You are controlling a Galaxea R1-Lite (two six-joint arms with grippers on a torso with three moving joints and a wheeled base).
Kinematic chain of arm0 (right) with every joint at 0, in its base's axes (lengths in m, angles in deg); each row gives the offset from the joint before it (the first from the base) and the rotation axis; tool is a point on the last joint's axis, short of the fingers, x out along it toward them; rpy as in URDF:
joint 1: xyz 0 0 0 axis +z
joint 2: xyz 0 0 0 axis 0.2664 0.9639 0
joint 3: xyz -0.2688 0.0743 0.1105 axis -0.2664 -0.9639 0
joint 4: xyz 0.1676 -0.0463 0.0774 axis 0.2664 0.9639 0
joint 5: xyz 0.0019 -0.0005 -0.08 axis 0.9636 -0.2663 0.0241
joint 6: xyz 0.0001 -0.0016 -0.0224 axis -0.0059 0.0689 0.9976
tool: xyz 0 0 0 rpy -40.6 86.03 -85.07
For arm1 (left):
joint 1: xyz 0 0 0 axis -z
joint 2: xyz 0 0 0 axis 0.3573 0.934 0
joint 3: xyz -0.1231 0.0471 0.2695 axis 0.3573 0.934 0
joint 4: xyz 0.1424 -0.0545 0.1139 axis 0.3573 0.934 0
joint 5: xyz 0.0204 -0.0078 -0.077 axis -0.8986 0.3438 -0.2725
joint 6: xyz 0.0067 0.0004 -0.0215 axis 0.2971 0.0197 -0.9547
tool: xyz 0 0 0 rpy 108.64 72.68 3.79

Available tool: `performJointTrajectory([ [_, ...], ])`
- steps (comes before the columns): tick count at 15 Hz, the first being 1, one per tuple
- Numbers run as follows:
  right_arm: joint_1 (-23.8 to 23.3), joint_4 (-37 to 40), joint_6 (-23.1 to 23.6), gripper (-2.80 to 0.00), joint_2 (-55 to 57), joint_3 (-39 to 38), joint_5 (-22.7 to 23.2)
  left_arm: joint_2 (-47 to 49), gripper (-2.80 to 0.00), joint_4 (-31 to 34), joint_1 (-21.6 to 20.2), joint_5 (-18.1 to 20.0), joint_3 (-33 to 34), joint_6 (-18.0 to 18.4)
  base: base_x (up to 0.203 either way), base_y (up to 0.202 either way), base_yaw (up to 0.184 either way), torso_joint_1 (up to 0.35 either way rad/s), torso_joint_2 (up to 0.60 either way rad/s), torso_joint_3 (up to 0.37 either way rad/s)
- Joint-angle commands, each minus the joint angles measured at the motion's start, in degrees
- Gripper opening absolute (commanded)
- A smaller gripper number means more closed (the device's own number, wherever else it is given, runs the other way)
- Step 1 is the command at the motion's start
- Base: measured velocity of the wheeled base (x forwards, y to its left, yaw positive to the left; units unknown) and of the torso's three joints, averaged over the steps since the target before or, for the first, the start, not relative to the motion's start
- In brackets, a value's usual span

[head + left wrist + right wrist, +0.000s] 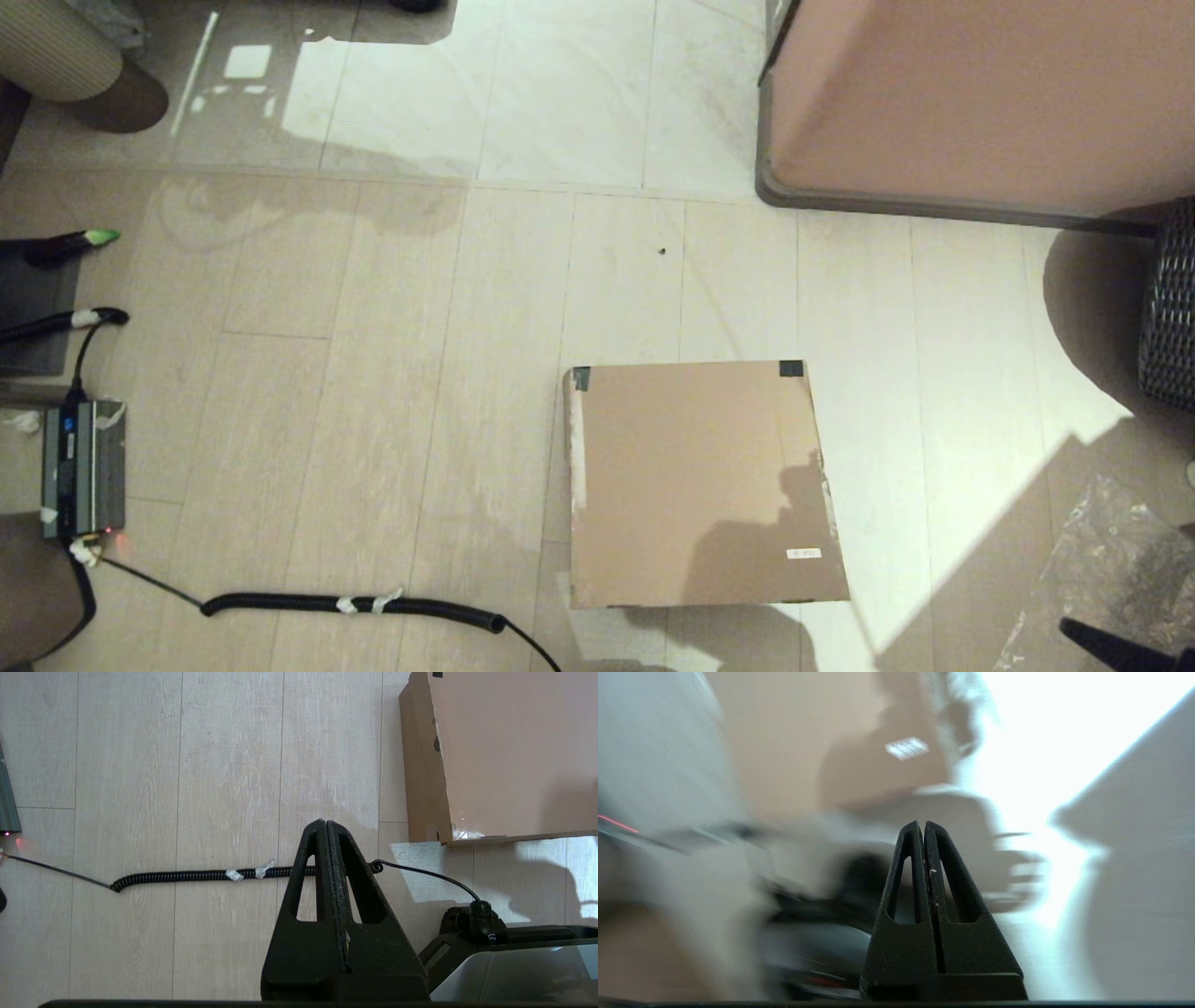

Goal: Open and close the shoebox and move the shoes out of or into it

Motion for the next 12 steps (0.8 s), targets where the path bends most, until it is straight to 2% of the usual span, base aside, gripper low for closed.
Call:
performJointTrajectory([
  [1,4.9,10.8,8.0,-2.8,-24.7,-1.1,-7.1,0.2,-2.8,0.0,0.0,0.0,0.0,0.1,0.0,0.0,0.0,0.0,0.0,0.0],
  [4,7.7,16.7,10.0,-2.8,-42.2,-1.8,-13.1,0.2,-2.8,0.0,0.1,0.0,0.0,0.1,0.0,0.0,0.0,0.0,0.0,0.0],
  [5,8.2,16.5,12.5,-2.8,-45.8,-2.5,-15.1,0.2,-2.8,0.0,0.0,0.0,0.0,0.0,0.0,0.0,0.0,0.0,0.0,0.0],
  [7,8.8,16.8,24.3,-2.8,-47.5,-4.2,-18.1,0.2,-2.8,-0.1,0.0,0.0,0.0,0.1,0.0,0.0,0.0,0.0,0.0,0.0],
  [8,8.9,17.7,25.3,-2.8,-47.4,-4.4,-18.8,0.2,-2.8,-0.1,0.0,0.0,0.0,0.1,0.0,0.0,0.0,0.0,0.0,0.0],
  [10,9.0,17.3,18.9,-2.8,-47.4,-4.9,-19.6,0.2,-2.8,0.0,0.0,0.0,0.0,0.1,0.0,0.0,0.0,0.0,0.0,0.0],
  [12,9.1,17.6,16.9,-2.8,-47.4,-5.1,-21.7,0.2,-2.8,-0.1,0.1,0.0,0.0,0.0,0.0,0.0,0.0,0.0,0.0,0.0],
])
